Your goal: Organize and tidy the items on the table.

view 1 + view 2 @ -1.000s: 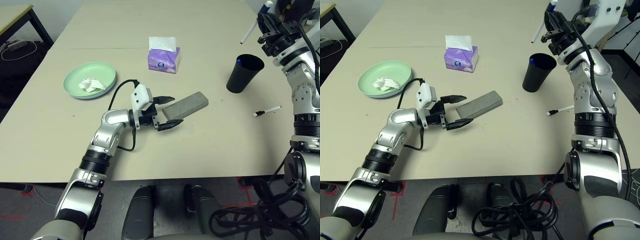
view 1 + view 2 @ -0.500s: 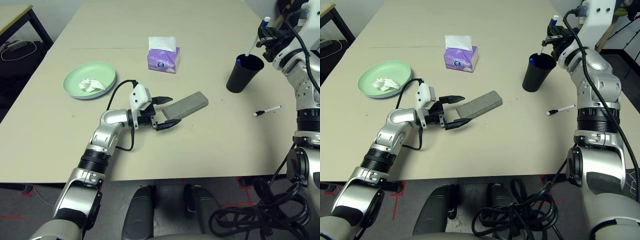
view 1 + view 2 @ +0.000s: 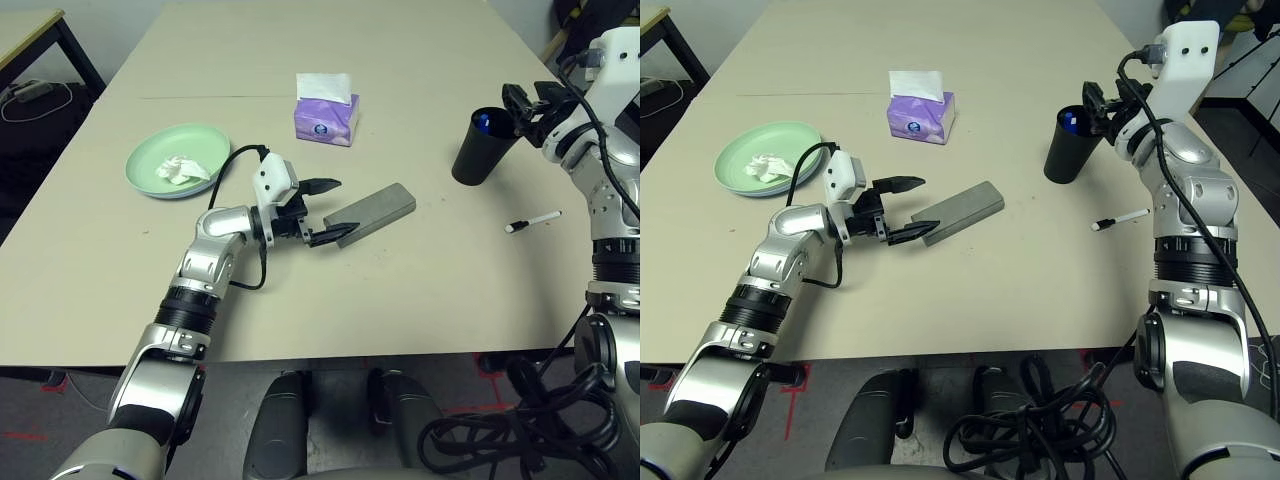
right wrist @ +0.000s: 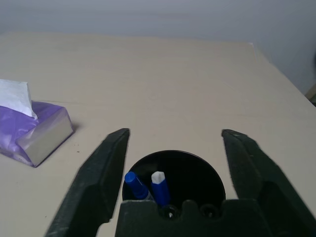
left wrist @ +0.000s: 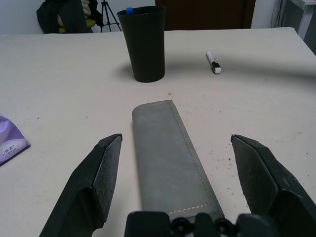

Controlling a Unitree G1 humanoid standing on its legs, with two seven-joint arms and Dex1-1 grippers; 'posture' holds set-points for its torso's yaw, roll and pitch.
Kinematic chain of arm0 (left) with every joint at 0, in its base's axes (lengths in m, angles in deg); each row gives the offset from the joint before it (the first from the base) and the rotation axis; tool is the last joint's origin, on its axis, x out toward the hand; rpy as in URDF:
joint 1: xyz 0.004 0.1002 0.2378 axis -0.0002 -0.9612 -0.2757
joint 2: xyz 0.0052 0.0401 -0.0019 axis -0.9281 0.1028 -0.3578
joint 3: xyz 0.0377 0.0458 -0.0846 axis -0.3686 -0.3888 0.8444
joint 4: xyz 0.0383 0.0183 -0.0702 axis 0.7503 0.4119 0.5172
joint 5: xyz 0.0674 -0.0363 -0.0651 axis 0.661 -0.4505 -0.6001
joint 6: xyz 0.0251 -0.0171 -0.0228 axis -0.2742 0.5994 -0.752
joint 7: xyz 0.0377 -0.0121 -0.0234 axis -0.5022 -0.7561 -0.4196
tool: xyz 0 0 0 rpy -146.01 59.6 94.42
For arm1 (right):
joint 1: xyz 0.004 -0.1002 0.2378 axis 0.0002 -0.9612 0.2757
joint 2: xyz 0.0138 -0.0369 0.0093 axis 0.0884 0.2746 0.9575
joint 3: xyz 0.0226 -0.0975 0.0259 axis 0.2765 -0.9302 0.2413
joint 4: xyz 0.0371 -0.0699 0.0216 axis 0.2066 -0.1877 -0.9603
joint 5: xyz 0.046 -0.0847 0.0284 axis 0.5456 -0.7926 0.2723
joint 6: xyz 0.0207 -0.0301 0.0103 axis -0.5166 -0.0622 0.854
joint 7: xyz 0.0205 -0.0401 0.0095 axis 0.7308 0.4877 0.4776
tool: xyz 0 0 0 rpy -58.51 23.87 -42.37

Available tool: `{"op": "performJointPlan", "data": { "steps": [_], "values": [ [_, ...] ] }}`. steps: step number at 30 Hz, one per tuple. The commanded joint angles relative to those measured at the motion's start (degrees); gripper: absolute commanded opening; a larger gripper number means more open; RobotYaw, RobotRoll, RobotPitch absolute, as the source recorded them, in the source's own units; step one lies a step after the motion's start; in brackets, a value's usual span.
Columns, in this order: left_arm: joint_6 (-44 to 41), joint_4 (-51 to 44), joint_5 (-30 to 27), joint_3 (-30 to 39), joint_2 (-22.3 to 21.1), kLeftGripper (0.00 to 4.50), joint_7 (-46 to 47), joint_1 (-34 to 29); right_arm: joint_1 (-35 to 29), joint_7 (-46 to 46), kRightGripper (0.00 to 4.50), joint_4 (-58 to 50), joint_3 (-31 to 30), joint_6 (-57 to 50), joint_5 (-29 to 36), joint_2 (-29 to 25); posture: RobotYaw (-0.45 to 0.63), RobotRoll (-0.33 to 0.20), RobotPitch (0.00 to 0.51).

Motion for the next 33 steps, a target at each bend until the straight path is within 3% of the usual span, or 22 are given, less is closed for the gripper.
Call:
{"op": "performJointPlan", "data": {
  "steps": [1,9,13,19,26,33],
  "values": [
    [0.37,0.88,0.76,0.41,-0.35,4.50,0.09,0.36,-0.98,0.40,4.47,-1.83,0.59,-0.59,0.30,0.02,0.06,0.000,0.136],
    [0.19,1.00,0.85,0.68,-0.40,4.50,0.29,0.58,-4.65,22.29,4.47,3.65,-3.48,12.85,0.27,-5.03,0.08,0.000,0.146],
    [-0.23,-0.53,0.59,0.40,-0.30,4.50,0.24,-0.39,-8.39,41.46,4.47,8.56,-8.07,24.30,-1.03,-11.12,0.08,0.000,0.157],
    [-0.29,-2.78,-1.01,0.32,0.16,4.50,-1.45,-1.70,-5.29,57.62,4.47,19.15,-13.79,35.01,-6.42,-18.19,0.08,0.000,0.176],
    [-1.03,-5.81,-2.10,-0.36,0.25,4.50,-4.00,-2.77,4.06,64.56,4.47,35.49,-22.25,52.59,-18.78,-22.02,0.08,0.000,0.212],
    [-2.09,-8.07,-2.00,-1.04,-0.13,4.50,-4.81,-4.16,12.98,63.68,4.47,47.99,-32.57,66.80,-34.32,-24.33,0.09,0.000,0.237]
  ]
}}
